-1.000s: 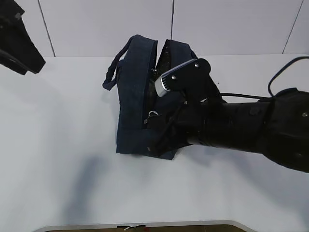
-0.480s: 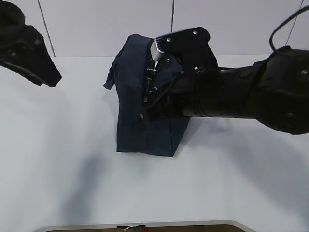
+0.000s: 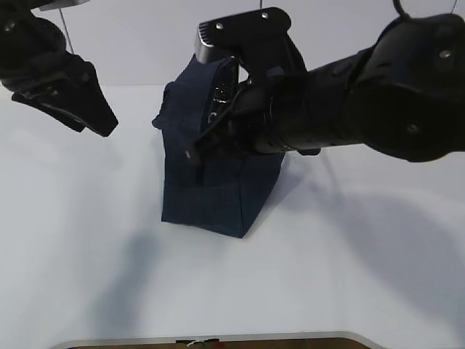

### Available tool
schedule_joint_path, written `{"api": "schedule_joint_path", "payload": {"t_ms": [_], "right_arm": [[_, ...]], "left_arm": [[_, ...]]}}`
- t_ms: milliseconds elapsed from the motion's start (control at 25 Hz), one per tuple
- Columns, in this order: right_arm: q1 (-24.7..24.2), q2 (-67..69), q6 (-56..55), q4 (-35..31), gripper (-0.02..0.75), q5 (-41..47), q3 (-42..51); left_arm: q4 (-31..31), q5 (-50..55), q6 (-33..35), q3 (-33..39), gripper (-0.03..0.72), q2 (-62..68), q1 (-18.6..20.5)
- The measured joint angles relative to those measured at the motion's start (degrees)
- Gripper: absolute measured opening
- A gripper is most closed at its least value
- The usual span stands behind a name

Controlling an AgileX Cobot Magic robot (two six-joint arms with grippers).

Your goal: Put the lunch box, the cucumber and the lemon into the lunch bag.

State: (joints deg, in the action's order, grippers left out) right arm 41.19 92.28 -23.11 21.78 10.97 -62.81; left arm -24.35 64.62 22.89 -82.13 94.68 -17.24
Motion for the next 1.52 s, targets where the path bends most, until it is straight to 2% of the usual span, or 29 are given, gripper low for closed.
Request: {"api": "schedule_joint_path", "payload": {"t_ms": [520,800,1080,1520], "right_arm": [[0.00,0.00,0.11,-0.60,0.005,11.83,-7.68],[0.10,0.00,0.11,-1.94,0.005,12.89,-8.05],[0.10,0.00,0.22,-2.48,0.005,14.97,-10.96],[0.10,0.00,0.22,-3.32,0.005,17.11,-11.91]], "left_arm": [[-0.06,-3.17,4.36,0.22,0.407,3.90,-4.41],[-2.28,-6.88,7.61,0.22,0.406,5.16,-6.49],[-6.56,-9.58,10.74,0.63,0.406,5.23,-6.69],[-9.89,-12.84,14.64,6.97,0.405,5.23,-6.69]]}}
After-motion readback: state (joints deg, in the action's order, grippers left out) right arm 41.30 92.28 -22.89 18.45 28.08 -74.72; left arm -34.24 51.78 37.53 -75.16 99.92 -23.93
